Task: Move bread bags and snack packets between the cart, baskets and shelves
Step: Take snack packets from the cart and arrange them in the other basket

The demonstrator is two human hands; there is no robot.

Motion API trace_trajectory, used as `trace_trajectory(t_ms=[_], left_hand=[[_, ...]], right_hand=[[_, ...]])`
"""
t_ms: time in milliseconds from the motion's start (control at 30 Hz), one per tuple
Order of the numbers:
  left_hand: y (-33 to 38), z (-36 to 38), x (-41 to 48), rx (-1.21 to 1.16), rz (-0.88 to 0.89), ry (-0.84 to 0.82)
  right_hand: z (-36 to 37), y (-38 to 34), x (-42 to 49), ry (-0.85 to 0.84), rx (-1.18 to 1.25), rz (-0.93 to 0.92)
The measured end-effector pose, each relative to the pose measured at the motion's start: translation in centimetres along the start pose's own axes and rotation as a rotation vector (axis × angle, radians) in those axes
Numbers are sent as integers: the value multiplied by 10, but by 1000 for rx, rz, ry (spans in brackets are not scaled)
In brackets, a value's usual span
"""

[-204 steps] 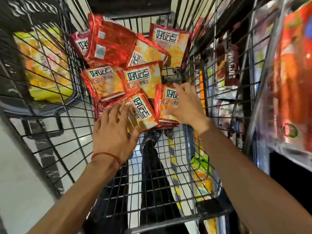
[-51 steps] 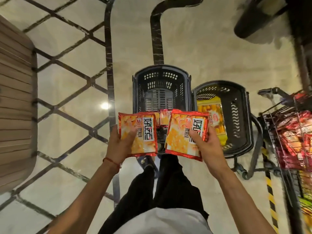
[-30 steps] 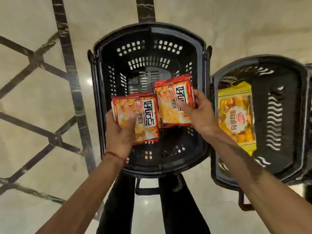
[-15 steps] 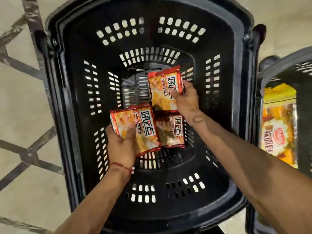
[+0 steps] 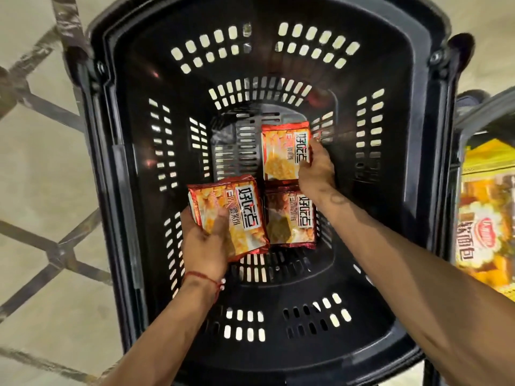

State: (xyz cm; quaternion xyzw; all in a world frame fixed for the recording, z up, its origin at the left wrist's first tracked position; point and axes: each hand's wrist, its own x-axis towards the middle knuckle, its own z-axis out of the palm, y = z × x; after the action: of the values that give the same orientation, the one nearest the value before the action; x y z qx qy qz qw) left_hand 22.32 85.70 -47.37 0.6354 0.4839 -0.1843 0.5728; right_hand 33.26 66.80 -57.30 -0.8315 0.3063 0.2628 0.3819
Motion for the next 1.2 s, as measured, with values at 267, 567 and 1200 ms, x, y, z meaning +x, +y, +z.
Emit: trace_trajectory(t_ms=[267, 567, 1200], left_hand=[[23, 21, 13, 135, 117, 48], [35, 66, 89, 313, 225, 127], [78, 9, -25, 1074, 560, -188]], right_hand=[[-59, -13, -90, -140, -556, -347], [-69, -4, -97, -122, -819, -528], [-111, -54, -175, -54, -791, -540]])
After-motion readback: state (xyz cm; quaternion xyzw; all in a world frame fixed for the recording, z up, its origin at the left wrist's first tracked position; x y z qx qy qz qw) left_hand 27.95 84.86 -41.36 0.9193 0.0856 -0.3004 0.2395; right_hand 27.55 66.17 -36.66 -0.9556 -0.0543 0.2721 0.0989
